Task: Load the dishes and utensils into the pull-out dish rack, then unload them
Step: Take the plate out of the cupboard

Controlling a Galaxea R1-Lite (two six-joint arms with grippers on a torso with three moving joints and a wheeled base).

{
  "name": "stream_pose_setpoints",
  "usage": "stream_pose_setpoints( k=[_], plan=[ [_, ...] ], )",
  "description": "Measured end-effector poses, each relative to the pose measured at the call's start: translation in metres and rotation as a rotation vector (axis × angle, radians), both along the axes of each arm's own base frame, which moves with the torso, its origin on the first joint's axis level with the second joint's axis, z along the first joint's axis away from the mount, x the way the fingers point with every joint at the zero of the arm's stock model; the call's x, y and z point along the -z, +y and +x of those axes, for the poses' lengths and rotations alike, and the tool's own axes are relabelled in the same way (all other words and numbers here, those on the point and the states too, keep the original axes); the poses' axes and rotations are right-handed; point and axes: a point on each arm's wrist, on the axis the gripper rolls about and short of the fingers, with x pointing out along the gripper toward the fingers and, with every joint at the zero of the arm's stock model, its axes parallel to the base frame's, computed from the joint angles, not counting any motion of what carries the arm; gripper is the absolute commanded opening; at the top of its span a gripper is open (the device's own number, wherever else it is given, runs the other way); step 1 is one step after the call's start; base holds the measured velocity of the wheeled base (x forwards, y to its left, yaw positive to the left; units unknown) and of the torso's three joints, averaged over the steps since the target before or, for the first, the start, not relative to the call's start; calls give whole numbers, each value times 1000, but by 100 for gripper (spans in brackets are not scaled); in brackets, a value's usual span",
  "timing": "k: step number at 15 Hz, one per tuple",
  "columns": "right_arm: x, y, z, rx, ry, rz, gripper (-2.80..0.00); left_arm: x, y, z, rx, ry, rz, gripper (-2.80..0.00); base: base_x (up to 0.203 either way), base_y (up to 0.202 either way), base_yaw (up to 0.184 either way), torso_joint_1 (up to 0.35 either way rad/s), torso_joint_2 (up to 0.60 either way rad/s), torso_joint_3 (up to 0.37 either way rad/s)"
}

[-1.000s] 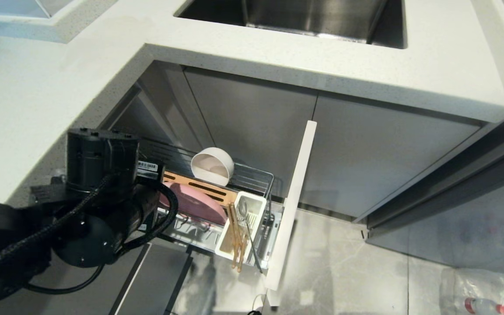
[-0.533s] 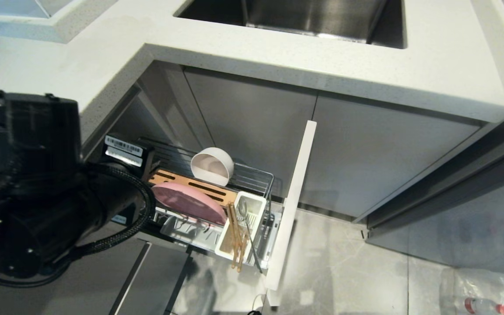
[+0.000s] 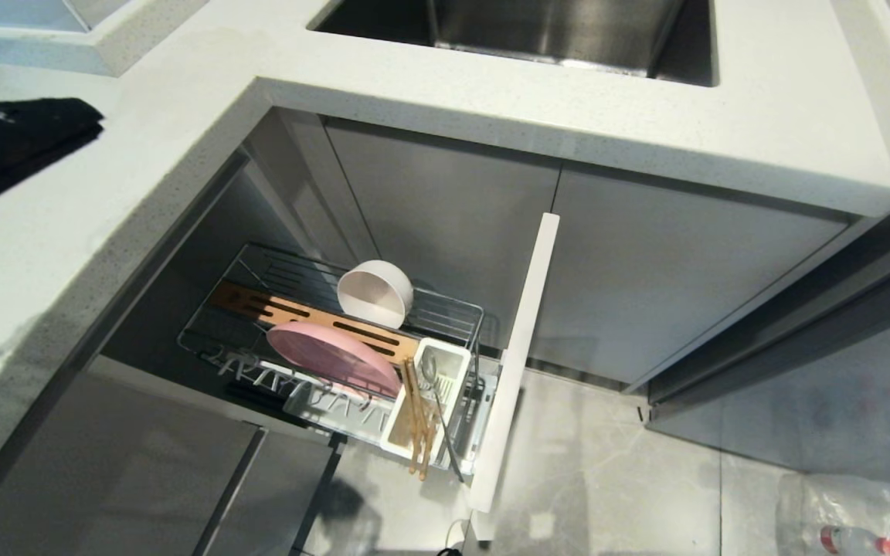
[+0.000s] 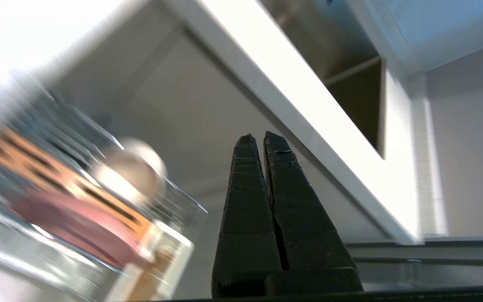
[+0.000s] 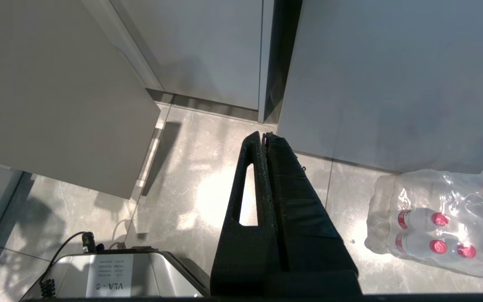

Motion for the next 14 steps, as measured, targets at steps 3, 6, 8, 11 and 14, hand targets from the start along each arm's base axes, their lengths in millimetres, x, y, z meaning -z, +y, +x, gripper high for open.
stream_pose_setpoints(
  k=[3, 6, 8, 11, 14],
  plan=[
    [0, 0, 0, -1, 0, 0, -280, -9, 30, -14, -129, -99, 138, -280, 0, 0, 0, 0, 0, 0],
    [0, 0, 0, 0, 0, 0, -280, -8, 58, -44, -241, -176, 260, -280, 0, 0, 0, 0, 0, 0],
    [0, 0, 0, 0, 0, 0, -280, 5, 68, -77, -228, -204, 357, -280, 0, 0, 0, 0, 0, 0],
    [0, 0, 0, 0, 0, 0, -280, 41, 74, -131, -158, -208, 474, -280, 0, 0, 0, 0, 0, 0],
    [0, 0, 0, 0, 0, 0, -280, 91, 68, -161, -128, -95, 553, -280, 0, 0, 0, 0, 0, 0]
  ],
)
